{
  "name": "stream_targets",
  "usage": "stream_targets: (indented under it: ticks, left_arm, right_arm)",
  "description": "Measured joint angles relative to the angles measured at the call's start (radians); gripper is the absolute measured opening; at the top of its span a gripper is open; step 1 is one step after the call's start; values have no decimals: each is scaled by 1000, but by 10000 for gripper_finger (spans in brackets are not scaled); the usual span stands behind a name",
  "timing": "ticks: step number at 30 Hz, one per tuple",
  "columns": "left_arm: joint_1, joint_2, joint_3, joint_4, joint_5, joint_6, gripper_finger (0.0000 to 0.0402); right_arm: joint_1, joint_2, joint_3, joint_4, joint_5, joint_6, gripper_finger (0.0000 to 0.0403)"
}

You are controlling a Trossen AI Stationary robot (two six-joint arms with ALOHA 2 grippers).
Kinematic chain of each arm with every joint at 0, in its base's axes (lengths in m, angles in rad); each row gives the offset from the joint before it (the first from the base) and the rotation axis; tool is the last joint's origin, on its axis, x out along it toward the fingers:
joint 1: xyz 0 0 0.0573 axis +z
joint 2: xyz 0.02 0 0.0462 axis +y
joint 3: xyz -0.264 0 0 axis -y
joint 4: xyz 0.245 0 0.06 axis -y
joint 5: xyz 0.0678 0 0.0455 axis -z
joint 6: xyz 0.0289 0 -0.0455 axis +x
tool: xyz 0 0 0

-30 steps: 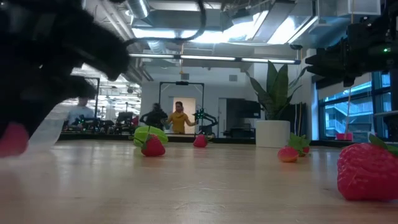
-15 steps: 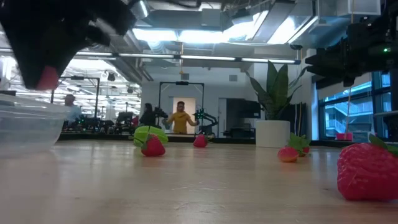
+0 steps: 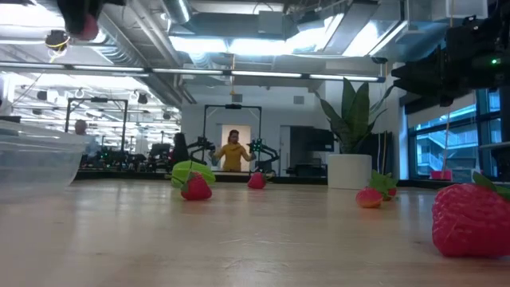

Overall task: Pick and placing Produce into tupperware
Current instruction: Put the pink peach into the transparent bin

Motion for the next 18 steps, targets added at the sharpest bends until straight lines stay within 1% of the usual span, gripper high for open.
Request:
stream_targets:
  ticks: [4, 7, 11, 15, 18]
  left_arm:
    - [8, -77, -54, 7, 0, -20, 112]
    - [11, -134, -139, 9, 10, -59, 108]
    - [4, -227, -283, 24, 56, -139, 103]
    - [4, -305, -428, 148, 58, -211, 111]
    - [10, -334, -530, 263, 65, -260, 115]
  right_arm:
    - [0, 0, 0, 3, 0, -1, 204]
    - [0, 0, 0, 15, 0, -1, 204]
    - [0, 0, 0, 23, 0, 0, 204]
    - [0, 0, 0, 30, 0, -1, 204]
    - [0, 0, 0, 34, 0, -1, 204]
